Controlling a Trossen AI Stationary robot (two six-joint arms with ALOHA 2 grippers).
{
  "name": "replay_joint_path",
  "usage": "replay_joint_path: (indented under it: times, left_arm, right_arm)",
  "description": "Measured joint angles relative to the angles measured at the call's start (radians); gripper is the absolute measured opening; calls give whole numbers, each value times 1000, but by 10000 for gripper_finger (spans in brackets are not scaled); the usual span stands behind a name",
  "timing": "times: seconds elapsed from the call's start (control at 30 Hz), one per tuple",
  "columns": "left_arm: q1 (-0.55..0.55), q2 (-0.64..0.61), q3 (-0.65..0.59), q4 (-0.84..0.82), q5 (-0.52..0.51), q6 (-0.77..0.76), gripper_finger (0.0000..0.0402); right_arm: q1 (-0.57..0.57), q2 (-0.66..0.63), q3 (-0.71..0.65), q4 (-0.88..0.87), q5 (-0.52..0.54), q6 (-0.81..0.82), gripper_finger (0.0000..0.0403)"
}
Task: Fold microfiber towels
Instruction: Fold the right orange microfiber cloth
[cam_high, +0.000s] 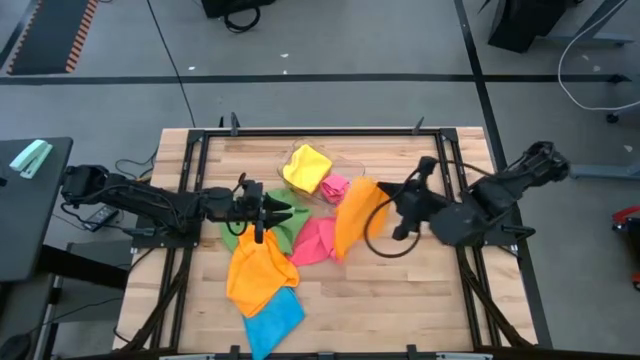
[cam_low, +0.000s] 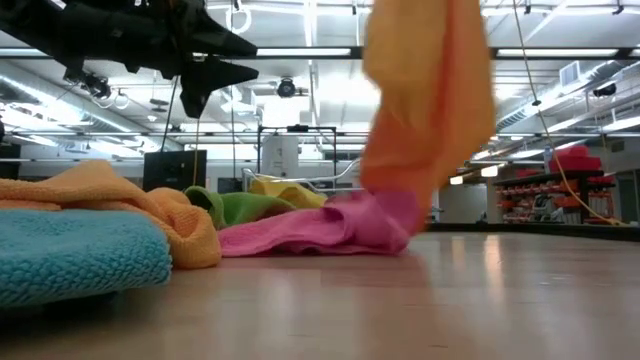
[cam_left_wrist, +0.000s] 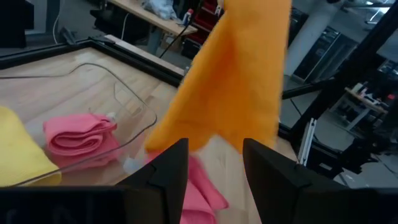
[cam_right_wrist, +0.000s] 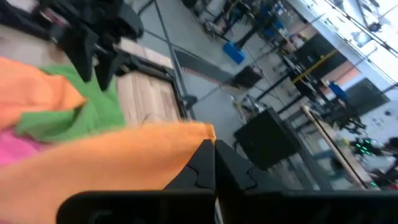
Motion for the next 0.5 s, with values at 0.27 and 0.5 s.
replay_joint_path:
  times: [0.27, 0.5]
  left_arm:
    - [10, 0, 0, 5, -19, 23, 162]
    - [10, 0, 0, 5, -43, 38, 162]
  right_arm:
    - [8, -38, 1, -205, -63, 145, 3]
    - [-132, -38, 1, -445, -2, 257, 3]
